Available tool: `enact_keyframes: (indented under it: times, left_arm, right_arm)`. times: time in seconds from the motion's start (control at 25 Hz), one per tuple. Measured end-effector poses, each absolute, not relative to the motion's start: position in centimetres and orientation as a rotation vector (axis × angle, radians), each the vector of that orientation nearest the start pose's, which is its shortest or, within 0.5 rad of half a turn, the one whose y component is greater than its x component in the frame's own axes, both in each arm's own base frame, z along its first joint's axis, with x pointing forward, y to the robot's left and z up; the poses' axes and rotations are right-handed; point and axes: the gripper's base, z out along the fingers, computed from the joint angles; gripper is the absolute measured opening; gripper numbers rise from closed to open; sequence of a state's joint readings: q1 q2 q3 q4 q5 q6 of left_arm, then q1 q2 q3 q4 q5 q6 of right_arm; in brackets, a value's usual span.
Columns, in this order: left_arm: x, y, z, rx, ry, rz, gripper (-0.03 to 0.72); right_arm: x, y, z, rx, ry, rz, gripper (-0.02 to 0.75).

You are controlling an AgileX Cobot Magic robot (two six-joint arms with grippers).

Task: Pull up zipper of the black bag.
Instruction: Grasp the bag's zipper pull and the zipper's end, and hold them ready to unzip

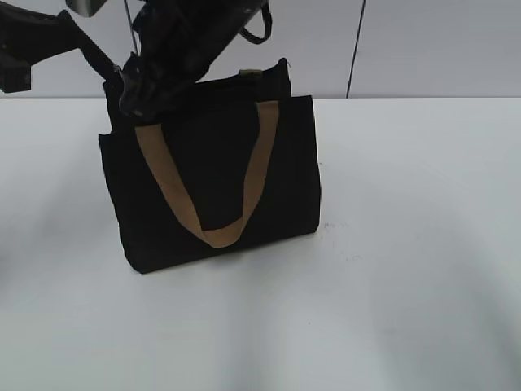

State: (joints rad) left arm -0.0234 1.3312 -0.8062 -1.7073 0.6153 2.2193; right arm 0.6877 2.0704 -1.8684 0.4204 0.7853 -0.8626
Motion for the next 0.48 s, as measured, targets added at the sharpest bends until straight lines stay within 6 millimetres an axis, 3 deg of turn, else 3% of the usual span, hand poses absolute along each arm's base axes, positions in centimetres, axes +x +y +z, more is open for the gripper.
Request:
enact_keyframes:
  times: [0.24,0.48]
  left_arm:
    - [27.59,-5.86,29.51,0.842,1.656,-0.264,0.02]
    - [27.59,-5.86,29.51,0.842,1.656,-0.264,0.02]
  right_arm:
    - [35.3,32.4,27.85,-1.516,1.887,0.414,0.249]
    - [35.24,32.37,27.81,-1.524,1.892,0.416,0.233]
